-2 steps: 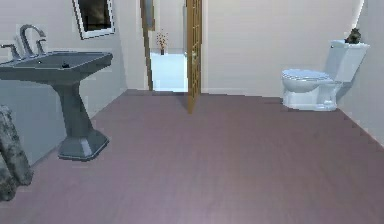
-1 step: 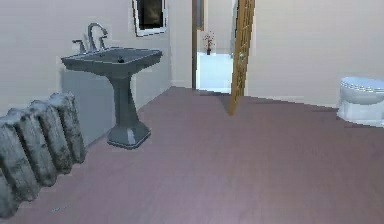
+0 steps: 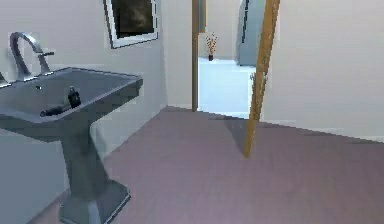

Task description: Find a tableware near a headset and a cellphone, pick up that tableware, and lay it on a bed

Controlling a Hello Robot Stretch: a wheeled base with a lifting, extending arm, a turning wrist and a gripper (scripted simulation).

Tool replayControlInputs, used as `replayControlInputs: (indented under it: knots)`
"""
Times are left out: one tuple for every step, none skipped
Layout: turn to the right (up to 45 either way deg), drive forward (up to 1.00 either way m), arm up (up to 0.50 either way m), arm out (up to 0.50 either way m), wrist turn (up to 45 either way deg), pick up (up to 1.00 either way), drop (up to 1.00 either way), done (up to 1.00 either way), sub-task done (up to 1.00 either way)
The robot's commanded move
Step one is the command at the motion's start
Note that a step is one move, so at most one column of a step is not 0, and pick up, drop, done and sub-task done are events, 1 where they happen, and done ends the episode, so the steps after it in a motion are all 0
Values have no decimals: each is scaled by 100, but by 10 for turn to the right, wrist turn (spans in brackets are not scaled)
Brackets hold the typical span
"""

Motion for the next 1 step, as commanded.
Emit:
replayControlInputs:
  knots:
    - [0, 100, 0, 0, 0, 0, 0, 0, 0]
